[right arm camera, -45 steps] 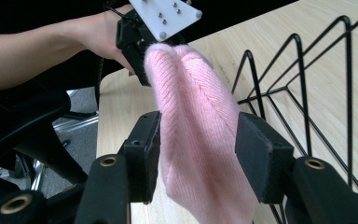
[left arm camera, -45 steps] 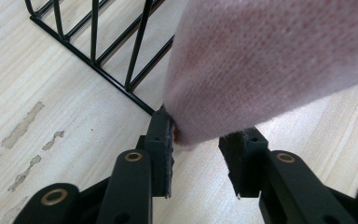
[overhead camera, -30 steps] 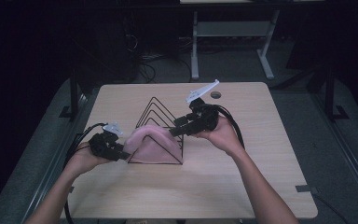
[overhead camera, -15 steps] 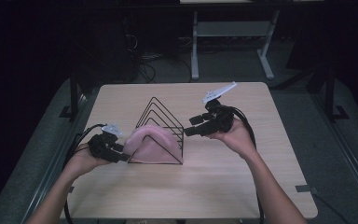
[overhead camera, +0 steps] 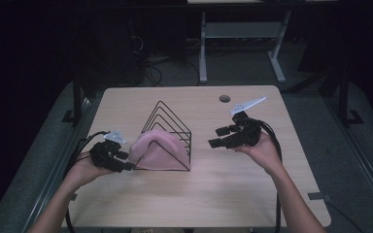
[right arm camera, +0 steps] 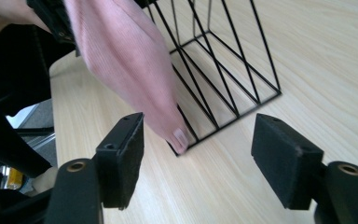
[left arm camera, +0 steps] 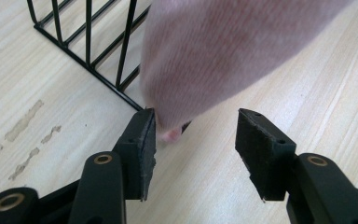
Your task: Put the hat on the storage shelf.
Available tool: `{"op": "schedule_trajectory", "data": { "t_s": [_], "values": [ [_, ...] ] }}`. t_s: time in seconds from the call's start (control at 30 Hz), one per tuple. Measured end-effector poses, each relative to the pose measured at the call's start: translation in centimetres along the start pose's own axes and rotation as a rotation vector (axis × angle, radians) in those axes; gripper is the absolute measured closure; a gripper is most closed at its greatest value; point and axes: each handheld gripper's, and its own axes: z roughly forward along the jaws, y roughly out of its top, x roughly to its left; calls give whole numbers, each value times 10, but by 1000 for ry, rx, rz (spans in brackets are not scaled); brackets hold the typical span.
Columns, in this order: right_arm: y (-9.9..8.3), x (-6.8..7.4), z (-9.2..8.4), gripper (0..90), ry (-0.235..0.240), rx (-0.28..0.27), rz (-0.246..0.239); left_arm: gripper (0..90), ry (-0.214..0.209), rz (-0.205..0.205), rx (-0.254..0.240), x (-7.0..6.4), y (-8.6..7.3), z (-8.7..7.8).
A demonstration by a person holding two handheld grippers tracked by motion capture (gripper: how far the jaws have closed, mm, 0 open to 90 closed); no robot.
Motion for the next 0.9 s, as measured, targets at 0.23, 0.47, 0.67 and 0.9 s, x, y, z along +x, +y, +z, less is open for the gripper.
{"op": "schedule_trajectory", "data": {
  "t_s": [0.23, 0.47, 0.67, 0.9],
  "values": [
    [-19, -6, -13, 322, -34, 3, 25, 467, -2, -17, -6, 0, -7, -2],
    [-38, -9, -22, 311, -61, 9, 47, 453, -5, -26, -9, -1, -12, -2],
    [-59, -10, -33, 304, -89, 9, 62, 447, -10, -40, -23, -3, -16, -3],
    [-92, -13, -47, 289, -130, 23, 95, 428, -27, -58, -37, -3, -22, -3]
  ]
}}
